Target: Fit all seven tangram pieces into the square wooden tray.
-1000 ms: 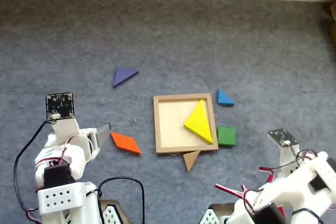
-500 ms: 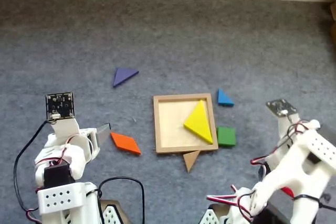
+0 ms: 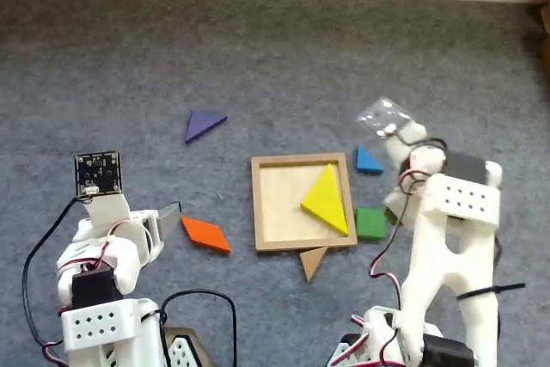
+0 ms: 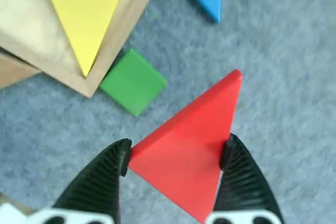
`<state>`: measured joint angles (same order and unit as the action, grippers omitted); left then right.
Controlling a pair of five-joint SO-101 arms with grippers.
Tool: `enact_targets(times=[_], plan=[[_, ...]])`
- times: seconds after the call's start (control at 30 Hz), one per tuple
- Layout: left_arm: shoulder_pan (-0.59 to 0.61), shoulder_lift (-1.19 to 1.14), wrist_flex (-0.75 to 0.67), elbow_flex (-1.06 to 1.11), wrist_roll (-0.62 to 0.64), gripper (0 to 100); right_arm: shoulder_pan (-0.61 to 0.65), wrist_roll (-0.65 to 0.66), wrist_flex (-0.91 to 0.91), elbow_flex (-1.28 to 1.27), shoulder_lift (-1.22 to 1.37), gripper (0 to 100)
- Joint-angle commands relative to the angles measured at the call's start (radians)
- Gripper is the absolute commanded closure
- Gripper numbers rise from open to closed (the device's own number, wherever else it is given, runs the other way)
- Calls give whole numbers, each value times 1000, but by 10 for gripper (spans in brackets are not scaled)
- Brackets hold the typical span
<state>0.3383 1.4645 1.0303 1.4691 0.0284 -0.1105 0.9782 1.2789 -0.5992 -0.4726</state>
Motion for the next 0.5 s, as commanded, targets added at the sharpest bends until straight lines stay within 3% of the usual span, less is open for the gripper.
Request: enact_targets(times=[0.0,0.3,0.47], plan=[[12,8,-15,-2,-8,653,110,-3,-131,41,-4,954],[12,8,-15,-2,-8,653,371,2,-443,-99,-4,953],[12,8,-15,-2,-8,653,490,178,-607,-197,-4,954]])
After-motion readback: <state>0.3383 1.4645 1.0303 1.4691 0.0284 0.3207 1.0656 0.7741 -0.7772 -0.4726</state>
